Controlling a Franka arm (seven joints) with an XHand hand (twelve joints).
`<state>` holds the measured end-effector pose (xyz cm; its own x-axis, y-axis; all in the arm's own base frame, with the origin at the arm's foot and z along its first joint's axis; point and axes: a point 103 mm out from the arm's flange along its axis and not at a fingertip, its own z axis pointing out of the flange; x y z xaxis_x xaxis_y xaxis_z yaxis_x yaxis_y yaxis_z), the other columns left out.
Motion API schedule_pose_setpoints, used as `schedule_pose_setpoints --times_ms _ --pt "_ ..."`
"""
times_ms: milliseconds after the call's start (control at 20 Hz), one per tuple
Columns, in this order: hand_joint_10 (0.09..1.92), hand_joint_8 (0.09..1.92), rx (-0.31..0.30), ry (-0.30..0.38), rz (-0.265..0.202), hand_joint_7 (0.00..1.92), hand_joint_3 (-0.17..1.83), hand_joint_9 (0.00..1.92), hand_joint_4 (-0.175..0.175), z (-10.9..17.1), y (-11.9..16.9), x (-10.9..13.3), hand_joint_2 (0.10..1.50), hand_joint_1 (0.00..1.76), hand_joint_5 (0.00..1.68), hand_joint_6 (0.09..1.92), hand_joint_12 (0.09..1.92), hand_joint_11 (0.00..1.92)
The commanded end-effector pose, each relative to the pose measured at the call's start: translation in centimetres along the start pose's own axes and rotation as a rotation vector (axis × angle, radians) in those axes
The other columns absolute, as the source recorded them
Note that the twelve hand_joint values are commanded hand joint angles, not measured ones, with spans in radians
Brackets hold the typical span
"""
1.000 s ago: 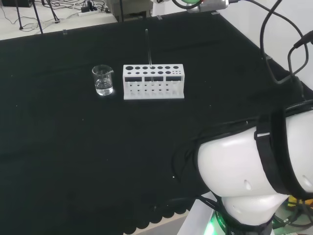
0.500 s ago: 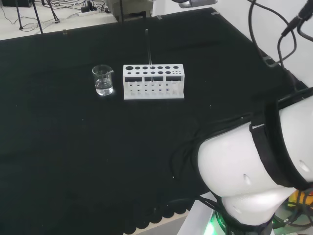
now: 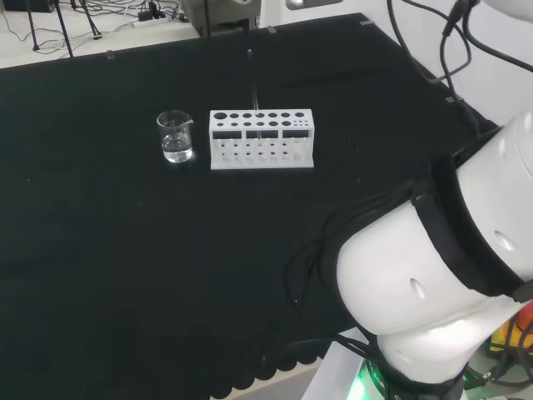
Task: Take the glass rod from the white test tube rack.
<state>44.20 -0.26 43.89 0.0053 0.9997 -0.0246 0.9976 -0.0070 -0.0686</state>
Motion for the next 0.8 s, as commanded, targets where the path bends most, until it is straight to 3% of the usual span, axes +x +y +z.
schedule_pose_setpoints --times_ms 50,300,350,550,800 --pt "0.82 0.53 -0.002 -0.002 -0.037 0.0 0.47 0.01 -0.134 1.3 5.2 -0.6 0.88 0.6 0.05 0.09 1.22 0.0" --pt "0.84 0.55 0.024 0.012 -0.034 0.0 0.48 0.04 -0.134 2.5 7.1 -1.0 0.88 0.6 0.06 0.09 1.28 0.0" --pt "0.84 0.56 0.046 0.047 -0.061 0.0 0.48 0.05 -0.134 2.8 7.4 -1.6 0.88 0.6 0.06 0.09 1.29 0.0" --pt "0.85 0.58 0.054 0.021 -0.04 0.0 0.49 0.08 -0.134 4.8 9.8 -1.9 0.88 0.6 0.06 0.09 1.31 0.0" --pt "0.85 0.61 0.065 0.041 -0.038 0.0 0.49 0.09 -0.134 6.6 11.8 -2.6 0.87 0.6 0.07 0.09 1.32 0.0"
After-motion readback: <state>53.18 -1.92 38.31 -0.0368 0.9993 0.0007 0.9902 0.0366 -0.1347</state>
